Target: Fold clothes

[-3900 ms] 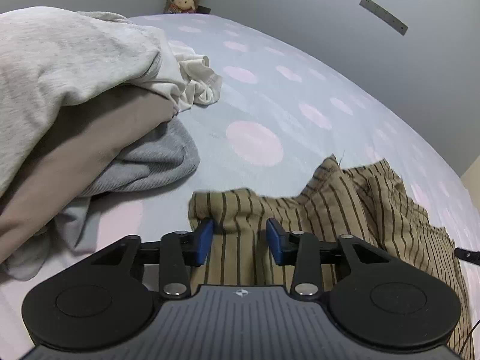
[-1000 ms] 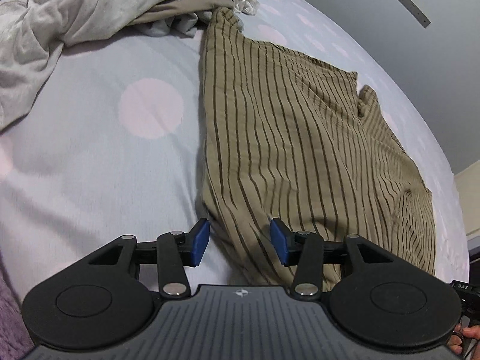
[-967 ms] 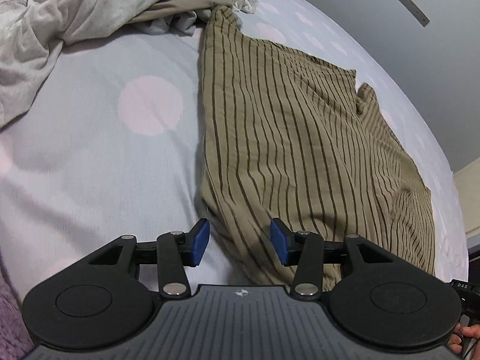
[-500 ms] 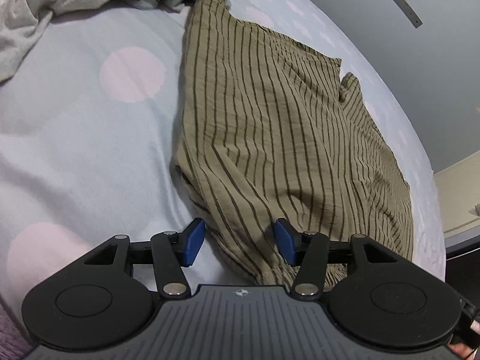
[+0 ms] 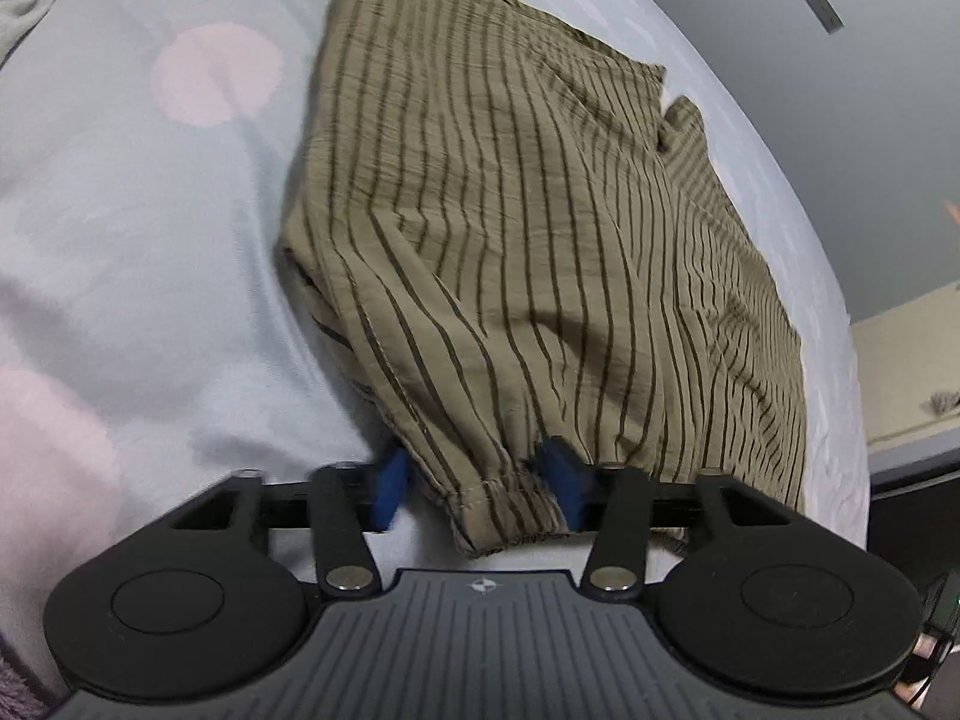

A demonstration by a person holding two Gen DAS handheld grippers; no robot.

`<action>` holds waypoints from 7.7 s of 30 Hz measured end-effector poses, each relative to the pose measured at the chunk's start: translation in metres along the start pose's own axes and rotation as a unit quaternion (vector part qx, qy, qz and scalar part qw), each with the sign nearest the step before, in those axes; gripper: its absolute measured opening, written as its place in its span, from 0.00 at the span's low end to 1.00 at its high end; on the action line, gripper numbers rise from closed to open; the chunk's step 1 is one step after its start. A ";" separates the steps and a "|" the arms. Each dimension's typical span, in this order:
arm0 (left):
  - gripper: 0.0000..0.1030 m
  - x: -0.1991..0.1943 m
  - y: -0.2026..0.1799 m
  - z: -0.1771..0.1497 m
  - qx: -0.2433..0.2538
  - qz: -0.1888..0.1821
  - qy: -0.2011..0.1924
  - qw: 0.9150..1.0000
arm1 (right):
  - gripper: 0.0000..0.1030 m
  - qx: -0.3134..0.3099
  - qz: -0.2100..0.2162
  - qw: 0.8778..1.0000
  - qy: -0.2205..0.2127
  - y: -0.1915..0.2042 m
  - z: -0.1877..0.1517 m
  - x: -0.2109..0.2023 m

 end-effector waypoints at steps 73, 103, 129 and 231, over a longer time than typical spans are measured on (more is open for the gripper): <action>1.00 0.013 -0.035 -0.030 0.179 0.081 -0.021 0.980 | 1.00 -0.178 -0.119 0.965 0.154 0.028 -0.028 0.051; 0.94 -0.004 -0.019 -0.008 0.122 0.051 -0.029 0.991 | 0.49 0.066 0.026 0.997 0.019 0.005 -0.016 -0.001; 0.82 -0.034 0.002 0.012 0.088 0.055 -0.050 0.993 | 0.05 -0.203 0.076 0.976 -0.020 0.176 0.004 -0.017; 0.57 -0.070 -0.021 0.141 0.247 0.148 -0.100 0.952 | 0.06 -0.766 -0.063 0.628 -0.124 0.361 0.072 0.070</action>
Point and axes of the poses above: each gripper's, at about its wrist camera, not at the fingertips, and x roughly the way its jaws point, y to its left, z to its top, the point moved 8 cm from there along x, roughly the way its jaws point, and after that the axes turned 6 degrees about z, right-handed, at the moved point
